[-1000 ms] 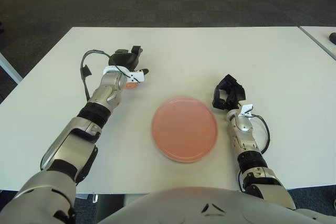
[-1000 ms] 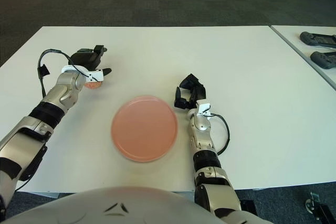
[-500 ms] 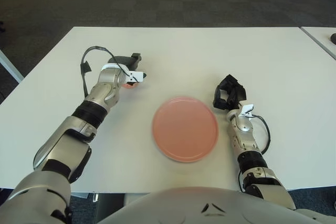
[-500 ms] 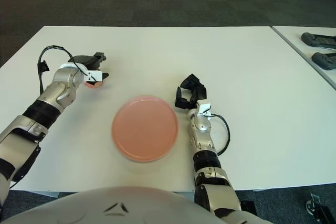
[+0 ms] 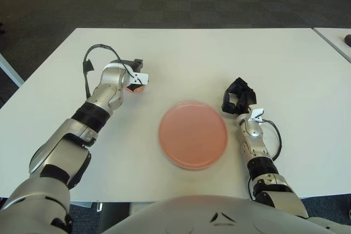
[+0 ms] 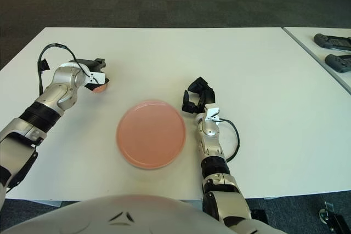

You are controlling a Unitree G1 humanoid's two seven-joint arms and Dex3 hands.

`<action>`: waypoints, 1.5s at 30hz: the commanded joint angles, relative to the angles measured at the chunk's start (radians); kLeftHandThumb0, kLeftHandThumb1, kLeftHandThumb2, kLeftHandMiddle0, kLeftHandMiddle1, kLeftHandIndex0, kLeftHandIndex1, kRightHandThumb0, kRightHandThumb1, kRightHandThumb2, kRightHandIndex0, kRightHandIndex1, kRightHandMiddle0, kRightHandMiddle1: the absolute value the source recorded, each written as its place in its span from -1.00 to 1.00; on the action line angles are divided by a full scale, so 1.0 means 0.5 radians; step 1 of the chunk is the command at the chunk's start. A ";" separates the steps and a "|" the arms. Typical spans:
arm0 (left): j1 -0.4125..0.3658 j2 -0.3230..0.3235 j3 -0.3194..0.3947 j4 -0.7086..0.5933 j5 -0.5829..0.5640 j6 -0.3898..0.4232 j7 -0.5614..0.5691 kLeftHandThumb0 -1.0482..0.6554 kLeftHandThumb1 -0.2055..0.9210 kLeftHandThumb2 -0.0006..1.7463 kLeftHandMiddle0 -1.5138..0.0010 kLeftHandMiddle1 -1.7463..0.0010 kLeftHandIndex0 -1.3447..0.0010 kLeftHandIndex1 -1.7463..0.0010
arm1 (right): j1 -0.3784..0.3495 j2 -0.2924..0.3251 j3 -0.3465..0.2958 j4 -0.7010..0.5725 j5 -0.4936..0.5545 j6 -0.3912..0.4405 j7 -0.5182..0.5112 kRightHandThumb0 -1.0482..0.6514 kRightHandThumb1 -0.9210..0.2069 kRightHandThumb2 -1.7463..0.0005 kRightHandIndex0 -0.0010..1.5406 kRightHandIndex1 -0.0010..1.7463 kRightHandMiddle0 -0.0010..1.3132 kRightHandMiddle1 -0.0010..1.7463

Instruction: Put the apple into the plate.

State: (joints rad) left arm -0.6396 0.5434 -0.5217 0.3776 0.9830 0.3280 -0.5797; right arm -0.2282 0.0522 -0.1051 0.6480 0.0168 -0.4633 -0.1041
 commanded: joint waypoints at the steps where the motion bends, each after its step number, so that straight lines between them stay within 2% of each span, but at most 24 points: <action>1: -0.045 0.036 -0.029 -0.008 0.106 0.082 -0.016 -0.96 1.00 0.21 0.41 0.30 1.00 0.29 | 0.061 0.013 -0.005 0.093 0.015 0.086 0.002 -0.37 0.25 -0.64 0.53 1.00 0.05 1.00; 5: -0.098 0.053 -0.110 0.092 0.258 0.144 -0.060 -0.99 1.00 0.22 0.44 0.33 1.00 0.29 | 0.058 0.009 -0.004 0.099 0.018 0.085 0.013 -0.37 0.25 -0.64 0.54 1.00 0.05 1.00; 10: -0.177 -0.005 -0.189 0.362 0.357 0.210 -0.001 -1.00 1.00 0.23 0.50 0.40 1.00 0.35 | 0.053 0.003 -0.008 0.115 0.022 0.065 0.030 -0.37 0.25 -0.64 0.54 1.00 0.05 1.00; 19: -0.189 -0.122 -0.250 0.626 0.387 0.307 0.206 -0.99 1.00 0.20 0.53 0.46 1.00 0.31 | 0.043 -0.002 -0.023 0.139 0.028 0.056 0.036 -0.37 0.26 -0.65 0.54 1.00 0.06 1.00; 23: -0.269 -0.250 -0.262 1.091 0.304 0.187 0.518 -0.98 1.00 0.16 0.53 0.47 1.00 0.31 | 0.040 -0.004 -0.029 0.143 0.034 0.066 0.041 -0.37 0.25 -0.64 0.56 1.00 0.05 1.00; 27: -0.319 -0.317 -0.275 1.336 0.258 0.098 0.685 -0.98 1.00 0.14 0.54 0.48 1.00 0.34 | 0.044 -0.005 -0.030 0.137 0.033 0.072 0.040 -0.36 0.22 -0.62 0.56 1.00 0.03 1.00; 30: -0.322 -0.347 -0.281 1.423 0.232 0.059 0.787 -0.99 1.00 0.14 0.54 0.47 1.00 0.34 | 0.052 -0.008 -0.033 0.127 0.037 0.076 0.044 -0.36 0.21 -0.61 0.57 1.00 0.02 1.00; 34: -0.323 -0.382 -0.297 1.508 0.190 0.038 0.898 -0.99 1.00 0.13 0.52 0.41 1.00 0.22 | 0.059 -0.014 -0.040 0.122 0.040 0.078 0.047 -0.35 0.21 -0.61 0.56 1.00 0.02 1.00; 45: -0.355 -0.397 -0.311 1.565 0.061 -0.056 0.939 -0.99 1.00 0.10 0.57 0.34 1.00 0.20 | 0.061 -0.023 -0.060 0.131 0.057 0.067 0.075 -0.34 0.17 -0.57 0.56 1.00 -0.01 1.00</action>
State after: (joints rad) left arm -0.8759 0.3674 -0.6541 1.1356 1.0321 0.3430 -0.0945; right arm -0.2403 0.0373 -0.1269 0.6773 0.0249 -0.4758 -0.0740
